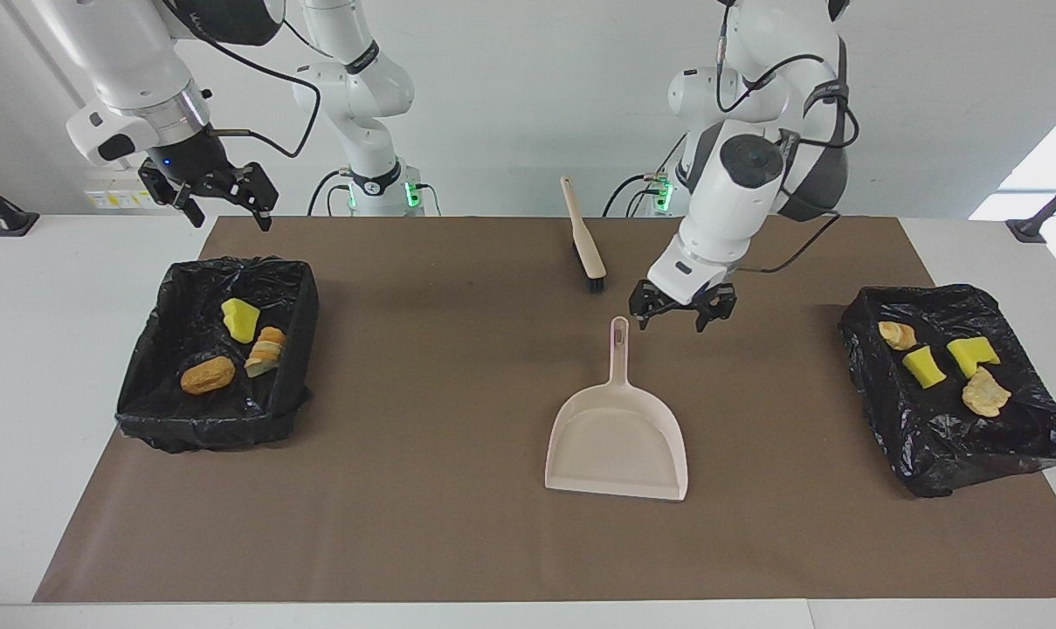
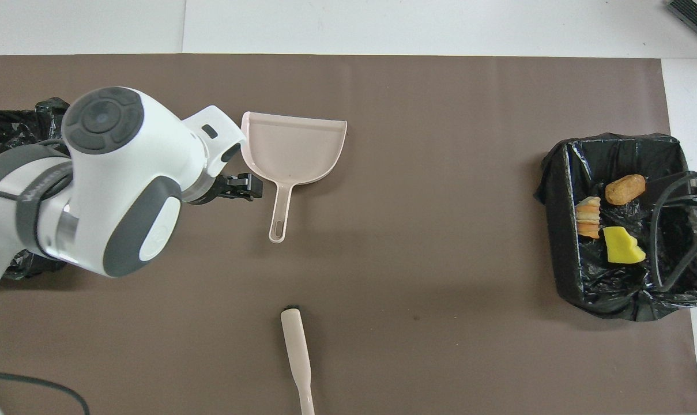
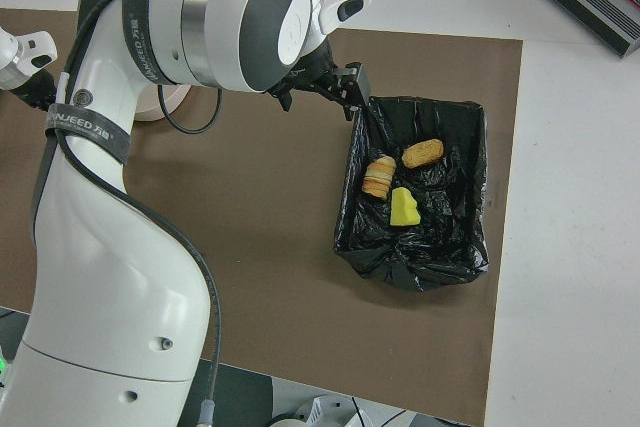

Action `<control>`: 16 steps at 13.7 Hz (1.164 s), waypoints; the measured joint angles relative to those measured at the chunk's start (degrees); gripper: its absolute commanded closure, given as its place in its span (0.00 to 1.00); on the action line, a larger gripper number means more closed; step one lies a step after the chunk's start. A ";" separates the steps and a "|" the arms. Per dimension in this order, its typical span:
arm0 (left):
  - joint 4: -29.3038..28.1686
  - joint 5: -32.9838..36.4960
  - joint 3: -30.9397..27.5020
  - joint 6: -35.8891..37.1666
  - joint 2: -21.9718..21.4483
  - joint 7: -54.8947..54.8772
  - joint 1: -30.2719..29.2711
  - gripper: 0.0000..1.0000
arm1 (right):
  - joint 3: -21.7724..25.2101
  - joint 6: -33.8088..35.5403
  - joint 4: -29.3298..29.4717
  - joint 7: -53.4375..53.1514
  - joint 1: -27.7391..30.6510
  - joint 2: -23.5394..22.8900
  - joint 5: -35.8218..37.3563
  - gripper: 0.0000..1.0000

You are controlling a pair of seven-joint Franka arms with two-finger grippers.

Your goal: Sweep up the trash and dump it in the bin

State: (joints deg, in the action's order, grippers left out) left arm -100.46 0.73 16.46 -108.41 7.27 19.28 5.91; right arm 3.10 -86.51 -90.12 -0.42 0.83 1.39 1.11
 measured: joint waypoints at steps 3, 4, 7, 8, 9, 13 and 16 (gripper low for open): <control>0.49 -0.01 -0.19 6.37 -5.31 -0.20 -4.22 0.00 | 0.00 0.00 0.00 0.00 0.00 0.00 0.00 0.00; 0.86 -0.01 -0.29 8.08 -5.94 -0.22 -6.28 0.00 | 0.00 0.00 0.00 0.00 0.00 0.00 0.00 0.00; 4.89 -0.02 -0.78 13.56 -6.18 -8.60 -13.46 0.00 | 0.00 0.00 0.00 0.00 0.00 0.00 0.00 0.00; 6.67 -0.03 -0.97 15.37 -6.39 -11.73 -15.35 0.00 | 0.00 0.00 0.00 0.00 0.00 0.00 0.00 0.00; 8.54 -0.04 -1.18 17.21 -6.82 -14.17 -16.75 0.00 | 0.00 0.00 0.00 0.00 0.00 0.00 0.00 0.00; 14.34 -0.04 -0.72 24.27 -8.92 -17.47 -17.26 0.00 | 0.00 0.00 0.00 0.00 0.00 0.00 0.00 0.00; 15.40 -0.10 -0.13 27.54 -10.32 -17.55 -16.86 0.00 | 0.00 0.00 0.00 0.00 0.00 0.00 0.00 0.00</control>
State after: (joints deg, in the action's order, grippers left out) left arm -85.06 0.63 16.33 -80.87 -3.04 1.74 -10.95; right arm 3.10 -86.51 -90.12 -0.42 0.83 1.38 1.11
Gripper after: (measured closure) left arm 0.000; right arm 0.000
